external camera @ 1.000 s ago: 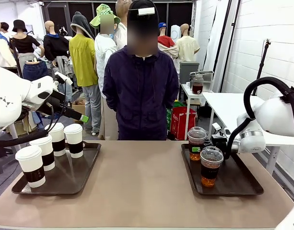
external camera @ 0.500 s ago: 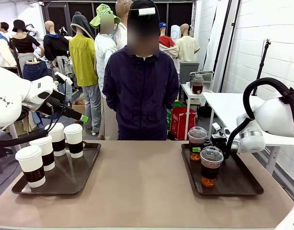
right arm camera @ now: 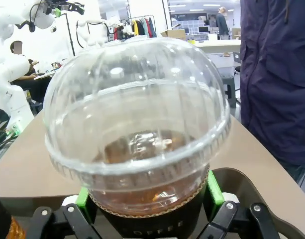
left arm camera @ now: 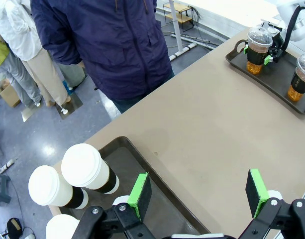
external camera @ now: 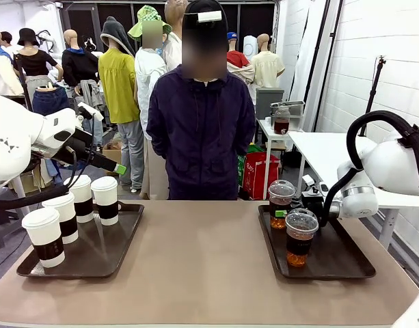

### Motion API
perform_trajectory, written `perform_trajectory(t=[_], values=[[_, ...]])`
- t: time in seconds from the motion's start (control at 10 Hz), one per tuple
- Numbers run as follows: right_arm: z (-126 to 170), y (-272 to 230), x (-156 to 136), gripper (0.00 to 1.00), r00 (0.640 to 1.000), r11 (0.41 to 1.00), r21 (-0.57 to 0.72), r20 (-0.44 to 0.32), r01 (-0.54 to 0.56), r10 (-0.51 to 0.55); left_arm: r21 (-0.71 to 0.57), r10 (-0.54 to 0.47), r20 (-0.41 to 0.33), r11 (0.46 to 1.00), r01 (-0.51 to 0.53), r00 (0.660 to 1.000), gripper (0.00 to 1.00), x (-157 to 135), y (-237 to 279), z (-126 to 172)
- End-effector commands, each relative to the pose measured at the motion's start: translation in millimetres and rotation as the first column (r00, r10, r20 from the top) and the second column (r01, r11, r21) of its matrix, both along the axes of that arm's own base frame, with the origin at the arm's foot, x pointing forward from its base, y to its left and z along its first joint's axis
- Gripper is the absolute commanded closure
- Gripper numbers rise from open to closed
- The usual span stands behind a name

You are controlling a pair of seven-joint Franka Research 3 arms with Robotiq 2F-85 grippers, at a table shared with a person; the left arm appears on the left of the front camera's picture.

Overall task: Distribute the coffee onto the tray.
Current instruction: Pick up another iced Americano from the middle of the table and place it on the right Handle tray.

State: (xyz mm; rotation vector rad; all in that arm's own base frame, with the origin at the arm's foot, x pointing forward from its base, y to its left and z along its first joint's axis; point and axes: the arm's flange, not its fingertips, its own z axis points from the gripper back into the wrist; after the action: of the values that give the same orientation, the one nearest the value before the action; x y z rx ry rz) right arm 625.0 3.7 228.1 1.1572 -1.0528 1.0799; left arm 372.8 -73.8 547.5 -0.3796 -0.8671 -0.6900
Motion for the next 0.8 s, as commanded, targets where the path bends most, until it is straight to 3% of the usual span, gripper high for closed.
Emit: perform_trajectory(t=[0.0,0.7], values=[[7,-6,-3,0.0,0.999,0.999,-0.024,-0.029,0.035,-0.035,-0.009,-0.002,-0.004,1.0,0.002,1.0,0.0,1,2,-1],[6,-64,-28,0.0,0.988,0.987,-0.101,-0.085,0.124,-0.132,-0.009,-0.002,-0.004,1.0,0.002,1.0,0.0,1,2,-1]])
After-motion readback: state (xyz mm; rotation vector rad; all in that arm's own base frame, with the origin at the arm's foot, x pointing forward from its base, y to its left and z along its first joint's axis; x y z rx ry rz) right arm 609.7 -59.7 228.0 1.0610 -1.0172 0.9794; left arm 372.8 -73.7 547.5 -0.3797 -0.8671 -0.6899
